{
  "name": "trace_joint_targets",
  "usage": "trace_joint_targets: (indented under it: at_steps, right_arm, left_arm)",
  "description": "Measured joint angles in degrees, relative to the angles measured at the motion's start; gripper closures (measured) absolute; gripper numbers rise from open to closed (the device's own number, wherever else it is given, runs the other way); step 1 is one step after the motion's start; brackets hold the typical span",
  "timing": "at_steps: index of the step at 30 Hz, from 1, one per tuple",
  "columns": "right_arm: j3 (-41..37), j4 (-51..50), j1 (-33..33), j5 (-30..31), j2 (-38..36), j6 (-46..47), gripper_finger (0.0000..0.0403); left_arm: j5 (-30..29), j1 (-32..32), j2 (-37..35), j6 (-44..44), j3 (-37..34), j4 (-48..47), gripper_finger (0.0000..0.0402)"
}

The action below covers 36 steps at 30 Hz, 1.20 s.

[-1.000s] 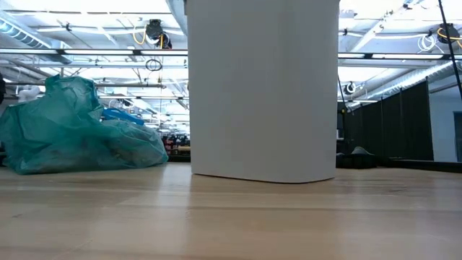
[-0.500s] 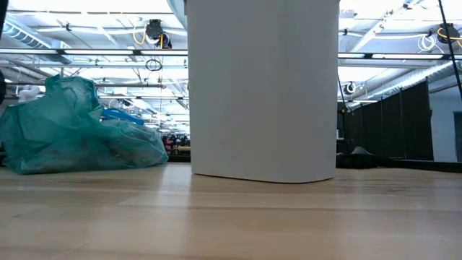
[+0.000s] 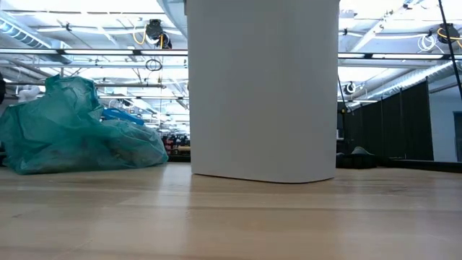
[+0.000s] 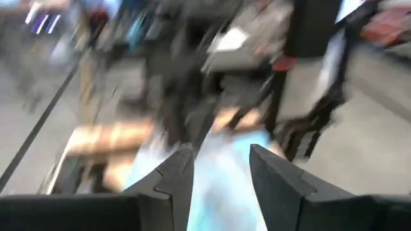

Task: Place trash/remove bag and relplace
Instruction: Insert the new blue trash bag into the trash bin

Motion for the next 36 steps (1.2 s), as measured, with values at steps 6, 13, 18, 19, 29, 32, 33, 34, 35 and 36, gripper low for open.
trace_joint_targets:
  at_steps: [6, 13, 18, 19, 29, 32, 33, 34, 35, 36]
  right_arm:
    - [0.0, 0.1, 0.0, 0.0, -1.3, 0.4, 0.0403]
    - [0.0, 1.2, 0.0, 0.0, -3.3, 0.4, 0.0403]
    - [0.0, 1.5, 0.0, -1.6, -3.5, 0.5, 0.0403]
    - [0.0, 1.6, 0.0, -1.7, -3.4, 0.8, 0.0403]
    - [0.0, -0.4, 0.6, -2.8, -3.5, 2.9, 0.0403]
    - [0.0, -1.9, 0.6, -2.7, -3.5, 3.3, 0.0403]
    - [0.0, -2.2, 0.6, -2.7, -3.5, 3.5, 0.0403]
    - [0.0, -2.4, 0.6, -2.7, -3.5, 3.5, 0.0403]
    - [0.0, -2.5, 0.6, -2.7, -3.5, 3.5, 0.0403]
    - [0.0, -2.6, 0.6, -2.7, -3.5, 3.5, 0.0403]
  left_arm:
    - [-12.6, 0.1, -1.7, -7.7, 0.0, -27.2, 0.0249]
    - [-12.4, -4.3, 0.9, -9.9, 0.0, -33.7, 0.0309]
    - [-16.7, -4.2, 5.5, -6.1, 0.0, -31.9, 0.0354]
    - [-17.3, -4.1, 6.6, -4.3, -0.1, -29.3, 0.0363]
    - [-5.8, -0.1, 18.3, 1.3, -0.1, -20.1, 0.0400]
    - [-0.1, 0.2, 20.8, 2.3, -0.1, -18.1, 0.0400]
    - [1.5, 0.2, 21.4, 2.4, -0.1, -16.8, 0.0400]
    - [3.0, 0.2, 22.0, 2.4, -0.1, -15.4, 0.0400]
    - [4.6, 0.2, 22.6, 2.5, -0.1, -13.5, 0.0400]
    - [6.4, 0.2, 23.1, 2.5, -0.1, -11.2, 0.0400]
